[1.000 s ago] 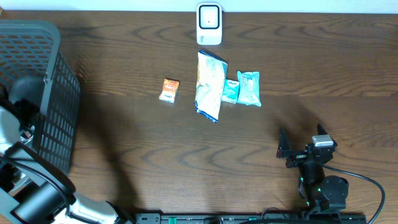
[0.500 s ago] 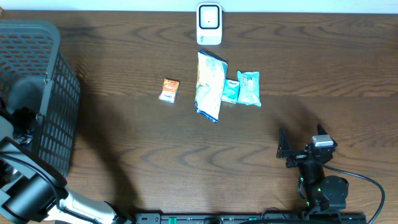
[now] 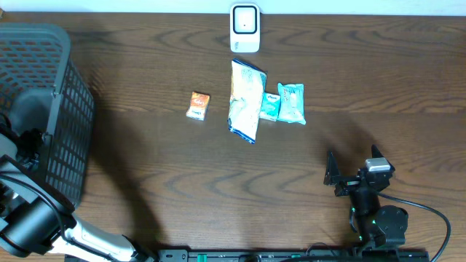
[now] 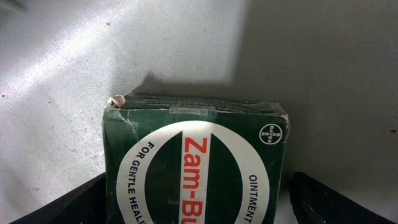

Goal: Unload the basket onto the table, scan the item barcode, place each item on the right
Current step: 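Grasp the green Zam-Buk ointment box in the basket with the left gripper, then carry the Zam-Buk box out of the basket toward the scanner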

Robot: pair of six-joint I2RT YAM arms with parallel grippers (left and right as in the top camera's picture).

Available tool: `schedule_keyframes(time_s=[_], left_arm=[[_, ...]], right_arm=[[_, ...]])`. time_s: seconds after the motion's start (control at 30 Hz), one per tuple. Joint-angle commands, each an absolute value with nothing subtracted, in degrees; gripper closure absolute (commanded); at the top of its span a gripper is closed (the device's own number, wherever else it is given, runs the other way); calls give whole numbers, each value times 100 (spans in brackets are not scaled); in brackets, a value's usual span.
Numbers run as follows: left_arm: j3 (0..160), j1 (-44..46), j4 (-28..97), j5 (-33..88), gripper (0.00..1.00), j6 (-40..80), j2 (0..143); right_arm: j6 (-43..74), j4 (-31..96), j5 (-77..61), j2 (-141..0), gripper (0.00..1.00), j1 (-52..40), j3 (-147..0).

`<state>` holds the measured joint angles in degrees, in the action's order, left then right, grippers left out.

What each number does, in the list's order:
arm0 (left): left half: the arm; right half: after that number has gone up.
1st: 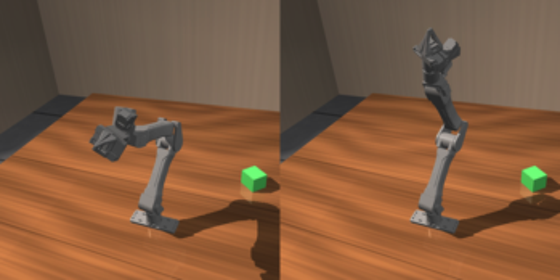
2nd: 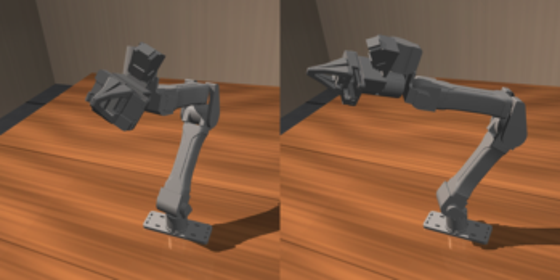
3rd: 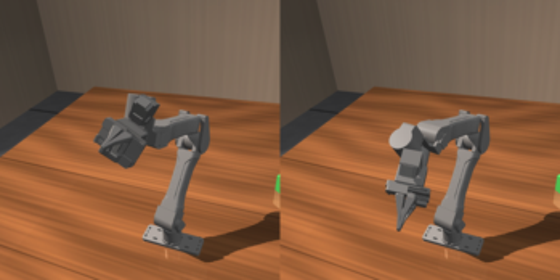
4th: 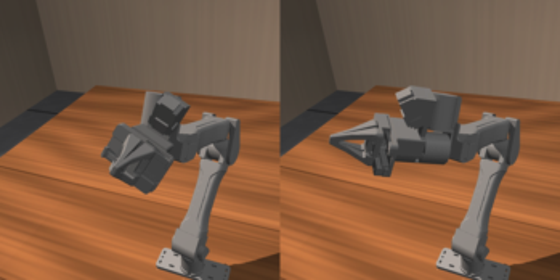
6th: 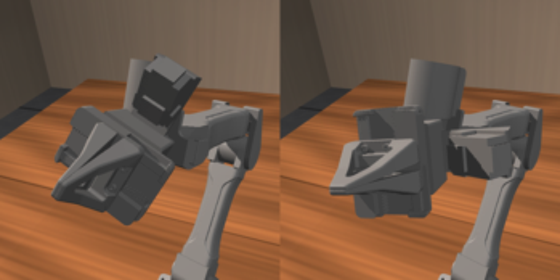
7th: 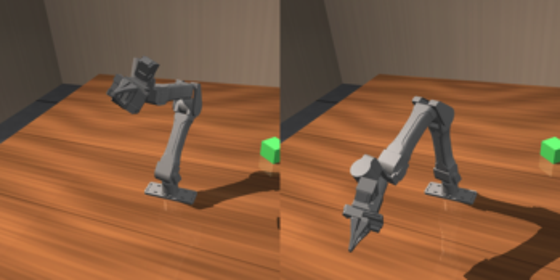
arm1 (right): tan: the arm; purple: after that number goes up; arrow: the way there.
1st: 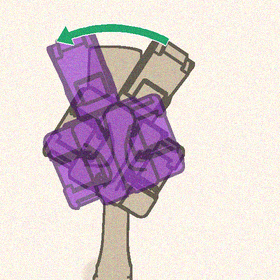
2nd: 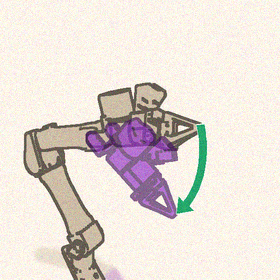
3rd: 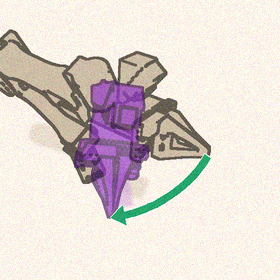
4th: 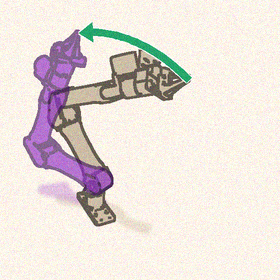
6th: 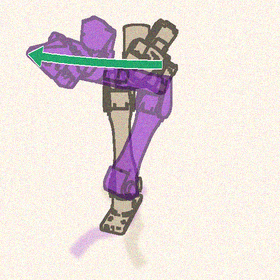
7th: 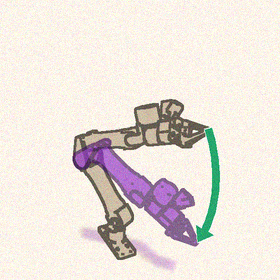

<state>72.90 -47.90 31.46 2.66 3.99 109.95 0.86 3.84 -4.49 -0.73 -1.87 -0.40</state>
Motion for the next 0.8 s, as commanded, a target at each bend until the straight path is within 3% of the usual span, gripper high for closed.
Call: schedule_keyframes(time_s=[0.0, 0.37, 0.63, 0.77], left_arm=[[7234, -4799, 3186, 279, 15, 322, 11236], [7234, -4799, 3256, 399, 41, 528, 10547], [7234, -4799, 3210, 1149, 42, 548, 9448], [7234, -4799, 2906, 1855, 42, 1160, 8774]], right_arm=[[123, 405, -484, -49, 1, -231, -34], [123, 405, -484, -49, 1, -231, -34], [123, 405, -484, -49, 1, -231, -34], [123, 405, -484, -49, 1, -231, -34]])
